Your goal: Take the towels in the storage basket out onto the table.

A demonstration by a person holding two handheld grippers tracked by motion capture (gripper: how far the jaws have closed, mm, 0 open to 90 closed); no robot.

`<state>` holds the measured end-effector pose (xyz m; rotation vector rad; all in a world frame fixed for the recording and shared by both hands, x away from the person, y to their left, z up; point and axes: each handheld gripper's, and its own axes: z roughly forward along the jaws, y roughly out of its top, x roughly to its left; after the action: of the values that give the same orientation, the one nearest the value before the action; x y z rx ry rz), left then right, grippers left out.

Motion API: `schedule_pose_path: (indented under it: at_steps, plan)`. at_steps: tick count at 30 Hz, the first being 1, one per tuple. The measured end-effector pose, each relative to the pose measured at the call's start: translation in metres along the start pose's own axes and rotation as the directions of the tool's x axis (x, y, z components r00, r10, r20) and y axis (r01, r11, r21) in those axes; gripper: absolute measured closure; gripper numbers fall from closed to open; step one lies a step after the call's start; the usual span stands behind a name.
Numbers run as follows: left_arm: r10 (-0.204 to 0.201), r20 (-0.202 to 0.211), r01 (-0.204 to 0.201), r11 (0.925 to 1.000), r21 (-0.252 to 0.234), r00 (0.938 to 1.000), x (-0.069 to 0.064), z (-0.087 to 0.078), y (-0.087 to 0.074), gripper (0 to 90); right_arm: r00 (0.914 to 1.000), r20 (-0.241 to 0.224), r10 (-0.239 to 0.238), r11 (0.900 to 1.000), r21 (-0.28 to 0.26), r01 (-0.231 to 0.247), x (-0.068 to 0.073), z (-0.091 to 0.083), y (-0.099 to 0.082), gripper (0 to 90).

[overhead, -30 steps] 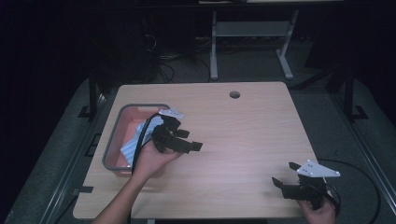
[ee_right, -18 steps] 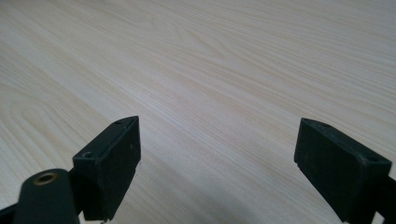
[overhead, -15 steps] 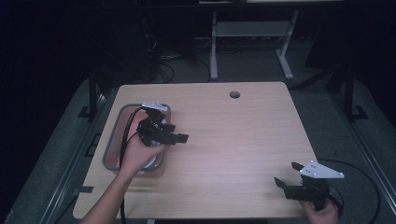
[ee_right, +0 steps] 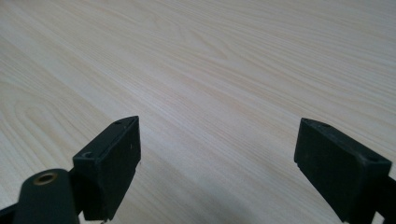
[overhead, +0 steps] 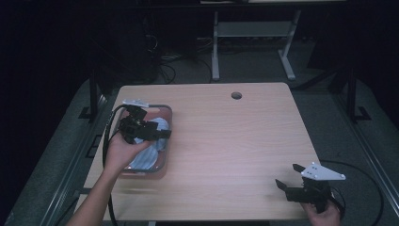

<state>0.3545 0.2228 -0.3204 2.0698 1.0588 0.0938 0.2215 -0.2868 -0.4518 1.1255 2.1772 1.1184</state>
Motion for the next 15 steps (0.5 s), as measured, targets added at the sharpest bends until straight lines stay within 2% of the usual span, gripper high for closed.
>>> schedule_pose_path:
  at_steps: [2,5,6,7,9,11,12,15]
  plan:
    - [-0.032,-0.007,0.032,0.9995,-0.008,0.9995,0.009,-0.005,-0.005,24.3,1.0000,-0.001,0.004,1.0000,0.003,-0.004,0.001,0.001,0.000,14.2]
    - [-0.038,-0.025,0.037,0.9993,-0.008,0.9990,0.014,-0.008,-0.008,24.9,1.0000,-0.002,0.001,1.0000,0.006,-0.001,0.001,0.001,0.000,14.2]
    - [-0.051,-0.034,0.051,0.9987,-0.012,0.9981,0.018,-0.010,-0.010,24.9,1.0000,-0.004,0.001,1.0000,0.007,-0.001,0.001,0.001,0.000,14.2]
    - [-0.045,-0.046,0.045,0.9990,-0.002,0.9979,0.022,-0.011,-0.012,25.1,1.0000,-0.004,0.001,1.0000,0.007,-0.001,0.001,0.001,0.000,14.2]
    - [-0.065,-0.051,0.065,0.9978,-0.014,0.9966,0.025,-0.012,-0.014,25.3,1.0000,-0.006,0.002,1.0000,0.007,-0.002,0.001,0.001,0.000,14.2]
    - [-0.065,-0.057,0.065,0.9978,-0.011,0.9962,0.028,-0.013,-0.015,25.5,1.0000,-0.004,-0.001,1.0000,0.005,0.001,0.001,0.001,0.000,14.2]
    - [-0.069,-0.080,0.069,0.9976,-0.003,0.9944,0.031,-0.012,-0.017,25.5,1.0000,-0.005,0.000,1.0000,0.006,0.000,0.001,0.001,0.000,14.2]
    - [-0.077,-0.093,0.078,0.9969,0.004,0.9926,0.038,-0.012,-0.022,29.3,1.0000,-0.006,-0.001,1.0000,0.005,0.001,0.002,0.001,0.000,14.2]
